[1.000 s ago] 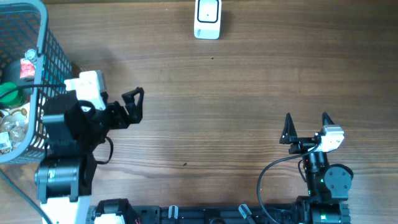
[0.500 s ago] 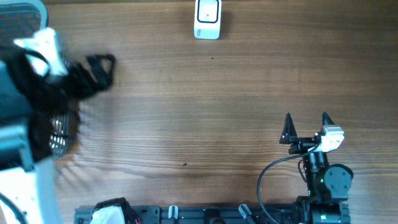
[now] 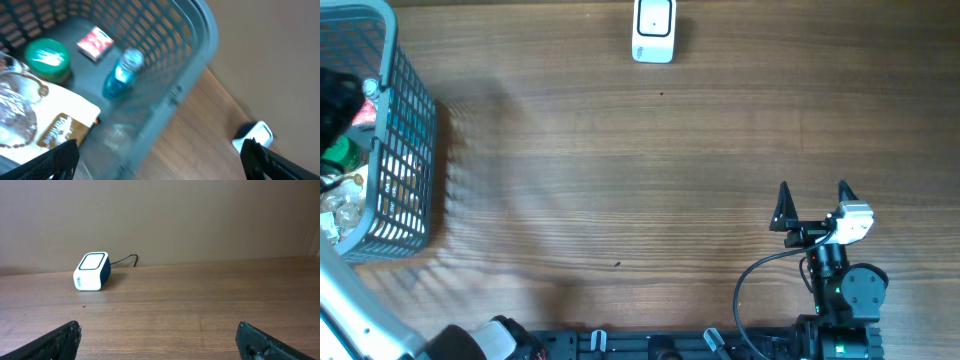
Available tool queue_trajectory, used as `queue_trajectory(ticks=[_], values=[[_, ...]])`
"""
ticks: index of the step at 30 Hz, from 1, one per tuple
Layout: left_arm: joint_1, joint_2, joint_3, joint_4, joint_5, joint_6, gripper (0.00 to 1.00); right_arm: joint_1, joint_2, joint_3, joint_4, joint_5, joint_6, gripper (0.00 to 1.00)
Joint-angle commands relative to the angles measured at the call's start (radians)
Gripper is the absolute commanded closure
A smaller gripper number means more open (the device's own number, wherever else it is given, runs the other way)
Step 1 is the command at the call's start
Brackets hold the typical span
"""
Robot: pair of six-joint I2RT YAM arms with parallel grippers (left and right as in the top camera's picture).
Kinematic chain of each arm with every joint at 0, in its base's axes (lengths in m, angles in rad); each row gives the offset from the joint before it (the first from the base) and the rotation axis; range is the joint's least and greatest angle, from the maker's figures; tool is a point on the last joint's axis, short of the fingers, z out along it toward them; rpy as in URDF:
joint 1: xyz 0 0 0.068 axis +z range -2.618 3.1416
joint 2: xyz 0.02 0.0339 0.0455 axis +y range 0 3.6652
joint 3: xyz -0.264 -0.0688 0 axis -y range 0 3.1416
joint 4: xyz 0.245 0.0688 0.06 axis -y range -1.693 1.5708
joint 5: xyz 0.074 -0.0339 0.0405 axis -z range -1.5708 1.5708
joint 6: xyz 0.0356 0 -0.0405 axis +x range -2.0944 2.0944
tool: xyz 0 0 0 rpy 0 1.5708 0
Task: Scan the item barcode
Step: 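Move the left gripper over the basket and lower it inside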
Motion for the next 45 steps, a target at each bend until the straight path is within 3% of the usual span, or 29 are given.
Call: queue_trajectory(ticks=[1, 6, 16, 26, 37, 45], values=[[0.043, 0.041, 0.025, 0.04, 0.003, -0.023, 0.0, -0.003, -0.003, 0.0, 0.003, 0.01, -0.006, 0.0], [0.043, 0.114, 0.054, 0.078, -0.027, -0.022, 0.0, -0.003, -0.003, 0.0, 0.003, 0.01, -0.006, 0.0], [0.01, 0.36, 0.337, 0.011, -0.085, 0.043, 0.0, -0.003, -0.003, 0.0, 0.003, 0.01, -0.006, 0.0], [-0.127, 0.536, 0.352, 0.011, -0.341, 0.216, 0.0, -0.003, -0.003, 0.0, 0.003, 0.01, -0.006, 0.0], [-0.141, 0.614, 0.352, 0.012, -0.332, 0.226, 0.0, -0.003, -0.003, 0.0, 0.003, 0.01, -0.006, 0.0], [-0.137, 0.632, 0.352, 0.024, -0.211, 0.252, 0.0, -0.003, -0.003, 0.0, 0.003, 0.01, -0.006, 0.0]])
